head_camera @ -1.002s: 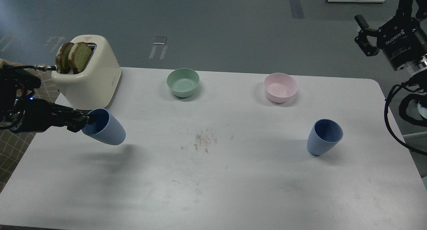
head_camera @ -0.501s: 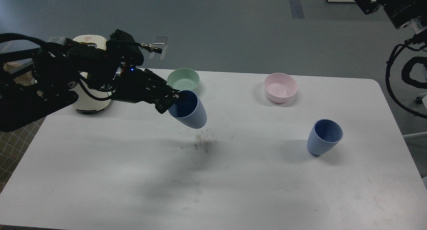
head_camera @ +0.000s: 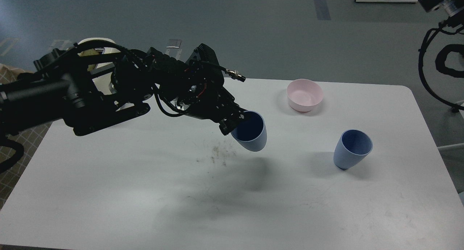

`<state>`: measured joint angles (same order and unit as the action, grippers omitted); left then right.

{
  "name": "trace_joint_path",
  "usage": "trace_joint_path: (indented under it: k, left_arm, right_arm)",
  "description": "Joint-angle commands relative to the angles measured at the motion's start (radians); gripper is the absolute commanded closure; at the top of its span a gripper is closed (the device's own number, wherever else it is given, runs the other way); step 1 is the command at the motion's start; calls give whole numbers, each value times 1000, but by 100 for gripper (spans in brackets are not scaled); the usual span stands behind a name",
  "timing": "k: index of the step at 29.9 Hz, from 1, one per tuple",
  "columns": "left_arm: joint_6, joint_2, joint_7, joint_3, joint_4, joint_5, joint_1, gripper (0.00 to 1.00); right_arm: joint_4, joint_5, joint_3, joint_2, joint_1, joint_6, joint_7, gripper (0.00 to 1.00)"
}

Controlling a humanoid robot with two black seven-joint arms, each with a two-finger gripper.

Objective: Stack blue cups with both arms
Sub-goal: 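Lift the blue cup and carry it toward the table center, then set the blue cup upright on the table and release it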

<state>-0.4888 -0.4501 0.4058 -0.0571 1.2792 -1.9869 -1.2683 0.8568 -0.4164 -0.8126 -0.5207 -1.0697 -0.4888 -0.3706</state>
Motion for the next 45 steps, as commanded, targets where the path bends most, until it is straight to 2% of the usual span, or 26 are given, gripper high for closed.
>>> trace_joint_path:
  k: [1, 6, 12, 27, 32, 36, 38, 39, 40, 42, 45]
  left_arm:
    - [0, 54, -2, 29, -63, 0, -6, 100]
    - [0, 102, -4, 42, -109, 0, -6, 100]
    - [0, 131, -4, 137, -116, 2, -29, 100]
    - [0, 142, -1, 168, -173, 11, -19, 100]
    - [0, 140, 5, 166, -173, 16, -26, 67]
    - [0, 140, 5, 166, -173, 17, -26, 54]
    - [0, 140, 5, 163, -173, 17, -25, 44]
    - [0, 140, 5, 160, -173, 19, -25, 33]
    - [0, 139, 5, 157, -173, 20, -25, 28]
    - [0, 133, 4, 152, -173, 55, -29, 21]
    - [0, 99, 2, 149, -159, 170, -101, 12]
  right_arm:
    - [10, -1, 4, -2, 0, 0, -1, 1]
    - [16, -1, 4, -9, 11, 0, -1, 1]
    - [21, -1, 6, -9, 11, 0, -1, 1]
    - [42, -1, 6, -22, 40, 0, -1, 1]
    - [42, -1, 6, -24, 46, 0, -1, 1]
    - [47, -1, 6, -25, 46, 0, -1, 1]
    - [48, -1, 6, -28, 46, 0, -1, 1]
    - [50, -1, 6, -30, 46, 0, -1, 1]
    - [50, -1, 6, -32, 46, 0, -1, 1]
    - [50, -1, 6, -38, 46, 0, -1, 1]
    - [59, -1, 6, -62, 48, 0, -1, 1]
